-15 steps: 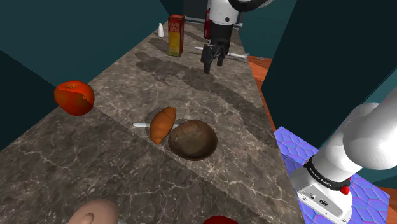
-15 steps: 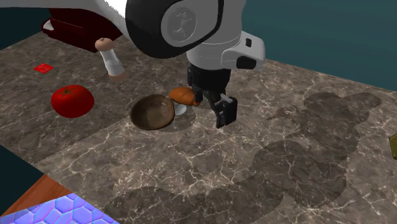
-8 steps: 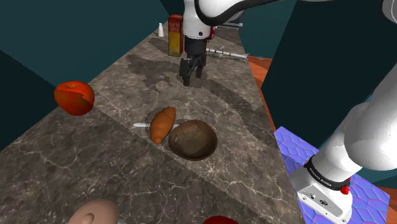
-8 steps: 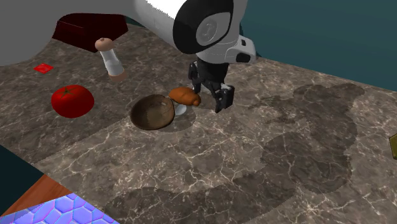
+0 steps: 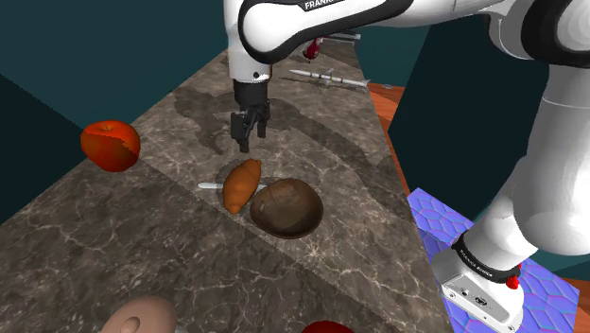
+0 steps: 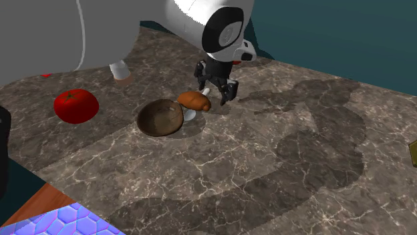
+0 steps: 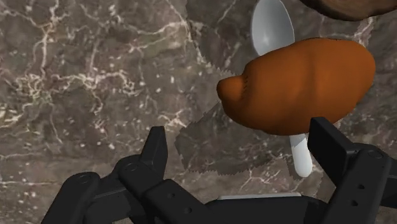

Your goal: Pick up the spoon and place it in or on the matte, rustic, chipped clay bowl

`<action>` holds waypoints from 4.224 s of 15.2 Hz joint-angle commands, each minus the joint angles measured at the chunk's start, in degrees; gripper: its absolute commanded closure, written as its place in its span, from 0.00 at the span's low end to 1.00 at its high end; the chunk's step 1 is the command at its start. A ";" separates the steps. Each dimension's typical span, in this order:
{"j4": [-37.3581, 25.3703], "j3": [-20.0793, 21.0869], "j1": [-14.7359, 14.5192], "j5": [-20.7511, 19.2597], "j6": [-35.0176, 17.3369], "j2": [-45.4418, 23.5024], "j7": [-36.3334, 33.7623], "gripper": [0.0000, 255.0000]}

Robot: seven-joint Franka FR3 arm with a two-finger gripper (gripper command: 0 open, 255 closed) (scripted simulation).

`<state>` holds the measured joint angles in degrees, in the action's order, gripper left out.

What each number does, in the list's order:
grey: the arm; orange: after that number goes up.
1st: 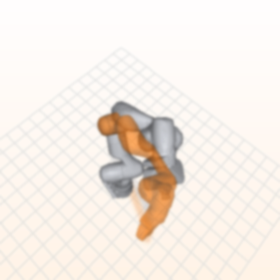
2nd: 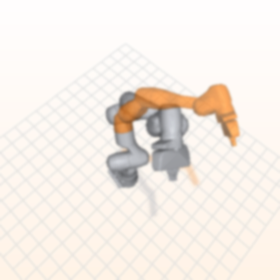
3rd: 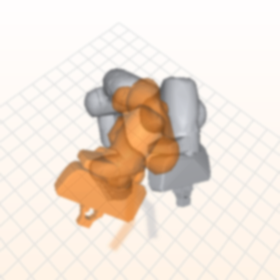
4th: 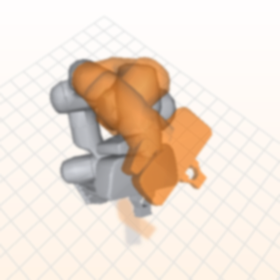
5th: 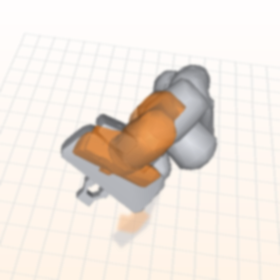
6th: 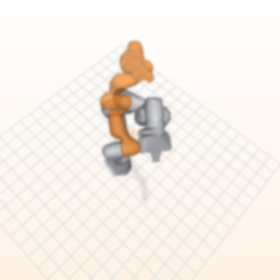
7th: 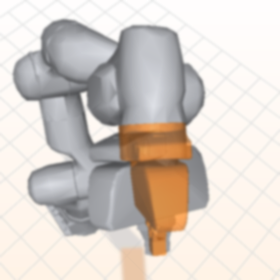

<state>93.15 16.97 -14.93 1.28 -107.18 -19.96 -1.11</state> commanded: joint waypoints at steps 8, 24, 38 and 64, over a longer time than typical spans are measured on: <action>-15.16 2.45 -5.70 -1.62 3.81 -15.01 1.45 0.00; -10.83 2.39 -5.84 -1.73 -1.00 -15.49 1.38 1.00; -13.17 2.67 -5.78 -1.39 2.74 -14.01 1.08 1.00; 5.84 5.50 -2.66 5.77 5.88 9.25 0.95 1.00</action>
<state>95.17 22.27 -18.05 6.02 -100.26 -13.61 -0.55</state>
